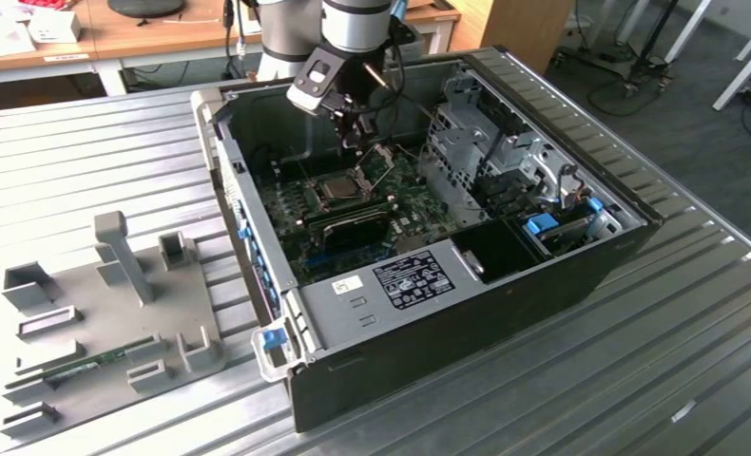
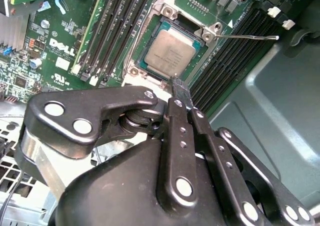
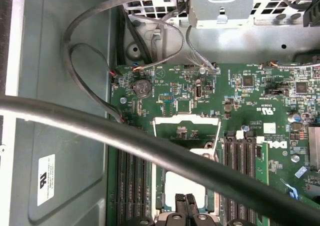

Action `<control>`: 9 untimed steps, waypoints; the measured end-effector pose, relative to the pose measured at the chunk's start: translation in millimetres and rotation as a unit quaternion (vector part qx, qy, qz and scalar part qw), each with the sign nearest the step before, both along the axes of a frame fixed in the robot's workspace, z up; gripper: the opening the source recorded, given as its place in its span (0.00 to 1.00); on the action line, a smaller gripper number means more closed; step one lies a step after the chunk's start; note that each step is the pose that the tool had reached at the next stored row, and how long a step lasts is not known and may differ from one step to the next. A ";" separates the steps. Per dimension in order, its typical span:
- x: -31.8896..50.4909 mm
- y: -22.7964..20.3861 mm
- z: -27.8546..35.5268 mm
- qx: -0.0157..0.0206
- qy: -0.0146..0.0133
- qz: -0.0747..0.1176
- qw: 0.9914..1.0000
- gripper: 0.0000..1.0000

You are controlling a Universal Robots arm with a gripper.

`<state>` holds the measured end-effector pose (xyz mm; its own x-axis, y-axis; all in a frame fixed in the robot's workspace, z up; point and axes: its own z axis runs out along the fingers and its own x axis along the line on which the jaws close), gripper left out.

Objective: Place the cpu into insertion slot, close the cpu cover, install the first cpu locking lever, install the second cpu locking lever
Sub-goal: 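Close the cpu cover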

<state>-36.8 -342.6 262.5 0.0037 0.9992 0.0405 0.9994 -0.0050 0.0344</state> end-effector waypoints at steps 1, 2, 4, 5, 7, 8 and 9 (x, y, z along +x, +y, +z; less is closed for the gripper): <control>0.2 0.0 0.0 0.000 0.000 0.000 1.000 0.10; 0.7 0.0 0.0 0.000 0.000 0.000 1.000 0.10; 2.2 0.0 0.0 0.000 0.000 0.000 1.000 0.10; 3.3 0.0 0.1 0.000 0.000 0.000 1.000 0.10; 5.6 0.0 0.0 0.000 0.000 0.000 1.000 0.10; 7.0 0.0 0.0 0.000 0.000 0.000 1.000 0.10; 8.5 0.0 0.0 0.000 0.000 0.000 1.000 0.10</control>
